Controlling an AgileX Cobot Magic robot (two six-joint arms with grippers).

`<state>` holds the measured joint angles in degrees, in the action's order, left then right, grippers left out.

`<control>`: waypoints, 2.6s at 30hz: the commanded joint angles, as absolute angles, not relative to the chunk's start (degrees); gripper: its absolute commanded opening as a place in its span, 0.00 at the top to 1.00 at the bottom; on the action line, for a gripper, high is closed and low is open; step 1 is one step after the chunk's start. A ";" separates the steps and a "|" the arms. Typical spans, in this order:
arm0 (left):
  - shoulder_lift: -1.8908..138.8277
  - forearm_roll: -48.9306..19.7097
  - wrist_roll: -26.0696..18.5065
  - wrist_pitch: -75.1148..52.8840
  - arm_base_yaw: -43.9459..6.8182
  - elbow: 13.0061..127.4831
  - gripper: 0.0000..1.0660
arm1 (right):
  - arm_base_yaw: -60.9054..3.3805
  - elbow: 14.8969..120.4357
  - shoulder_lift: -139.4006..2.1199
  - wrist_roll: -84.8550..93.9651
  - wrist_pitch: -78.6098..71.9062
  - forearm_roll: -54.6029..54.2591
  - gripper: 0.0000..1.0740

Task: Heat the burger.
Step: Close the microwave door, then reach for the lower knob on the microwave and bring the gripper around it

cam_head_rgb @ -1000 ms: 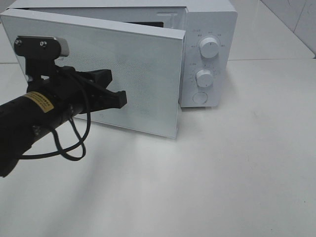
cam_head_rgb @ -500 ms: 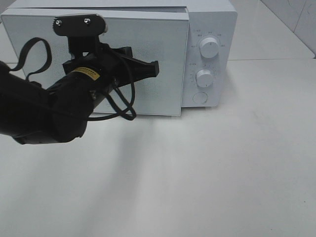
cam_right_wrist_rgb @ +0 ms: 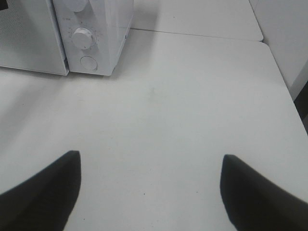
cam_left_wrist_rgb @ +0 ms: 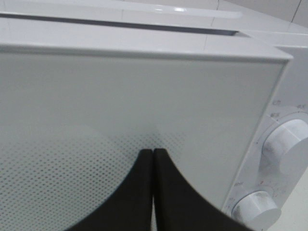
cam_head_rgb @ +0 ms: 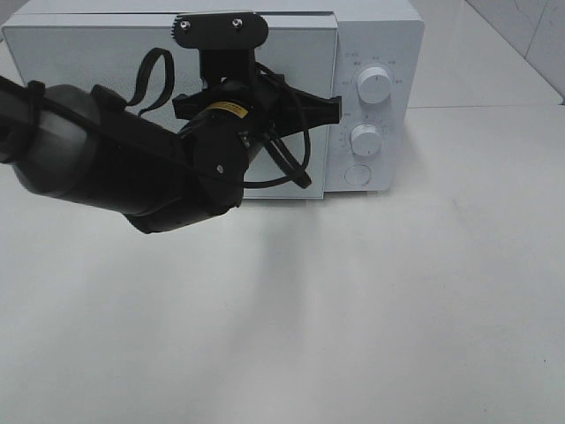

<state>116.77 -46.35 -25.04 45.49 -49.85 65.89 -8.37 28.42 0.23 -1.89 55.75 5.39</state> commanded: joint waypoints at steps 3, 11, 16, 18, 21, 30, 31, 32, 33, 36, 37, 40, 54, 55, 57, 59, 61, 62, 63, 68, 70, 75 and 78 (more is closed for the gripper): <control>118.14 -48.01 -25.78 47.10 -48.99 68.75 1.00 | -8.14 28.30 1.66 -2.23 55.06 5.56 0.30; 118.66 -48.64 -25.55 46.81 -45.32 69.67 1.00 | -8.14 28.30 1.66 -2.23 55.06 5.56 0.30; 118.66 -48.41 -25.55 45.44 -43.54 69.67 1.00 | -8.14 28.30 1.66 -2.23 55.06 5.56 0.30; 118.26 -48.19 -25.84 43.49 -43.95 69.61 1.00 | -8.14 28.30 1.66 -2.23 55.06 5.56 0.30; 117.91 -48.36 -25.95 43.03 -44.52 69.50 1.00 | -8.14 28.30 1.66 -2.23 55.06 5.56 0.30; 114.48 -53.46 -40.97 38.73 -51.97 69.50 1.00 | -8.14 28.30 1.66 -2.23 55.06 5.56 0.30; 114.25 -54.09 -42.97 37.76 -52.65 69.50 1.00 | -8.14 28.30 1.66 -2.23 55.06 5.56 0.30; 114.25 -54.09 -42.97 37.76 -52.65 69.50 1.00 | -8.14 28.30 1.66 -2.23 55.06 5.56 0.30; 113.90 -54.60 -45.72 33.86 -54.09 69.50 0.95 | -8.14 28.30 1.66 -2.23 55.06 5.56 0.30; 113.73 -54.60 -46.64 24.87 -55.18 69.50 0.77 | -8.14 28.30 1.66 -2.23 55.06 5.56 0.30; 113.67 -54.72 -46.47 14.78 -55.23 69.50 0.67 | -8.14 28.30 1.66 -2.23 55.06 5.56 0.30; 113.67 -56.04 -45.72 4.98 -55.00 69.50 0.31 | -8.14 28.30 1.66 -2.23 55.06 5.56 0.30; 106.57 -46.64 -30.42 -18.79 -44.35 69.50 0.23 | -8.14 28.30 1.66 -2.23 55.06 5.56 0.30; 104.97 -39.36 -23.20 -22.46 -42.57 69.50 0.23 | -8.14 28.30 1.66 -2.23 55.06 5.56 0.30; 103.76 -31.57 -15.36 -25.73 -41.25 69.50 0.23 | -8.14 28.30 1.66 -2.23 55.06 5.56 0.30; 102.96 -26.99 -10.60 -27.96 -40.62 69.50 0.23 | -8.14 28.30 1.66 -2.23 55.06 5.56 0.30; 101.41 -18.62 -2.23 -33.12 -39.88 69.50 0.23 | -8.14 28.30 1.66 -2.23 55.06 5.56 0.30; 99.69 -10.14 4.87 -38.10 -39.53 69.50 0.23 | -8.14 28.30 1.66 -2.23 55.06 5.56 0.30; 99.06 -7.45 7.28 -39.94 -39.53 69.50 0.23 | -8.14 28.30 1.66 -2.23 55.06 5.56 0.30; 95.28 -0.63 8.59 -48.07 -38.45 69.50 0.23 | -8.14 28.30 1.66 -2.23 55.06 5.56 0.30; 94.82 -0.86 8.08 -49.22 -37.64 69.50 0.23 | -8.14 28.30 1.66 -2.23 55.06 5.56 0.30; 92.19 -2.52 5.04 -53.00 -31.80 68.70 0.23 | -8.14 28.30 1.66 -2.23 55.06 5.56 0.30; 88.75 -5.27 2.35 -53.11 -25.95 64.11 0.23 | -8.14 28.30 1.66 -2.23 55.06 5.56 0.30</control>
<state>90.30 -3.78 3.44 -52.31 -27.67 65.89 -8.37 28.42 0.23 -1.89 55.75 5.39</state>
